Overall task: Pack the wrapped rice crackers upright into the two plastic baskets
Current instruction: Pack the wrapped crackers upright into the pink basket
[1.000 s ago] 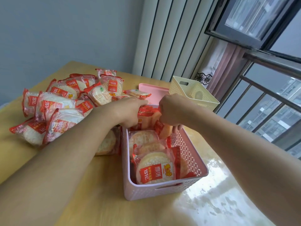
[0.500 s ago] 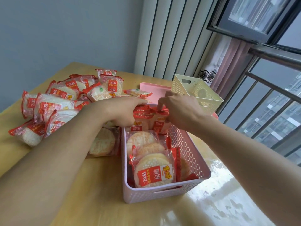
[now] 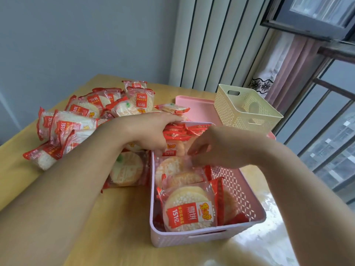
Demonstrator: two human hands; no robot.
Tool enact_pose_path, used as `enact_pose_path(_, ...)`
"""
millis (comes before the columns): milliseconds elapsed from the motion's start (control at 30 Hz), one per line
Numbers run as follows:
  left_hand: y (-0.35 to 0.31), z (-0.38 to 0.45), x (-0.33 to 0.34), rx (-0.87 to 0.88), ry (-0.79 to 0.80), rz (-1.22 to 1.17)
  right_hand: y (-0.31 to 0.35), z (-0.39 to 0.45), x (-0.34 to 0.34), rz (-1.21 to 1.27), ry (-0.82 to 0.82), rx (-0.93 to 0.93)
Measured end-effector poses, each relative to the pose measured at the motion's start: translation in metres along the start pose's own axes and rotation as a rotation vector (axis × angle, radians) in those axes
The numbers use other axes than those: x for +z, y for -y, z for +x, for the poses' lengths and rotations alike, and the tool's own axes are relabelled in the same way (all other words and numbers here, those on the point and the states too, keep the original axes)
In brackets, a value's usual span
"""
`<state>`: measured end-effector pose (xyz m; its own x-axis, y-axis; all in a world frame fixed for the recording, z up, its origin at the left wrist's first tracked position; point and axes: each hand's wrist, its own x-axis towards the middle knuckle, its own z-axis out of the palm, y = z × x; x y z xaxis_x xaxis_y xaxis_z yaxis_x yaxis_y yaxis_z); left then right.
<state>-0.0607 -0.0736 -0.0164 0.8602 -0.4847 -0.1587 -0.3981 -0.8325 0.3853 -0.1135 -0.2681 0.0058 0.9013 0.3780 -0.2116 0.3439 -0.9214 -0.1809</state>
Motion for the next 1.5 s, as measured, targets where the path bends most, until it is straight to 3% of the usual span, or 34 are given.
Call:
enact_pose_path(100, 0.001, -0.004, -0.006, 0.032, -0.074, -0.076, -0.004, 0.002, 0.009, 0.045, -0.005, -0.058)
enact_pose_path(200, 0.003, -0.006, -0.014, 0.017, -0.277, -0.212, -0.016, -0.004, -0.007, 0.248, -0.126, -0.09)
enact_pose_path(267, 0.0, -0.006, -0.017, -0.024, -0.45, -0.328, -0.025, -0.009, -0.021, 0.46, -0.253, -0.122)
enact_pose_path(333, -0.004, -0.005, -0.019, -0.057, -0.559, -0.381, -0.034, -0.013, -0.029, 0.514, -0.482, -0.175)
enact_pose_path(400, -0.011, -0.006, -0.02, -0.063, -0.52, -0.477, -0.037, -0.012, -0.028, 0.468, -0.733, -0.227)
enact_pose_path(467, -0.016, -0.006, -0.017, -0.009, -0.435, -0.702, -0.039, -0.008, -0.024, 0.44, -0.849, -0.282)
enact_pose_path(567, -0.017, 0.002, -0.009, 0.071, -0.455, -0.991, -0.042, -0.002, -0.016, 0.365, -0.756, -0.362)
enact_pose_path(700, -0.013, 0.007, -0.004, 0.07, -0.476, -0.989, -0.044, -0.008, -0.02, 0.291, -0.583, -0.278)
enact_pose_path(833, -0.017, 0.004, -0.002, 0.048, -0.47, -0.933, -0.043, -0.008, -0.023, 0.31, -0.749, -0.04)
enact_pose_path(933, -0.022, 0.003, 0.0, 0.06, -0.501, -0.948, -0.046, -0.004, -0.021, 0.432, -0.623, 0.156)
enact_pose_path(1000, -0.028, 0.002, 0.001, 0.08, -0.493, -0.942, -0.045, 0.0, -0.017, 0.572, -0.548, 0.131)
enact_pose_path(1067, -0.03, 0.0, 0.001, 0.132, -0.476, -0.927, -0.041, 0.0, -0.017, 0.667, -0.631, 0.065)
enact_pose_path(1167, -0.019, -0.002, -0.003, 0.153, -0.384, -0.595, -0.039, -0.009, -0.028, 0.636, -0.77, 0.0)
enact_pose_path(1233, -0.011, -0.003, -0.005, 0.083, -0.29, -0.304, -0.043, -0.017, -0.033, 0.508, -0.68, -0.02)
enact_pose_path(1300, -0.007, -0.002, -0.002, 0.014, -0.221, -0.111, -0.043, -0.016, -0.029, 0.344, -0.485, -0.003)
enact_pose_path(1367, -0.007, 0.002, 0.004, -0.014, -0.172, -0.044, -0.042, -0.008, -0.019, 0.243, -0.395, 0.03)
enact_pose_path(1500, -0.006, 0.006, 0.01, -0.055, -0.128, -0.03, -0.036, 0.004, -0.004, 0.082, -0.413, 0.058)
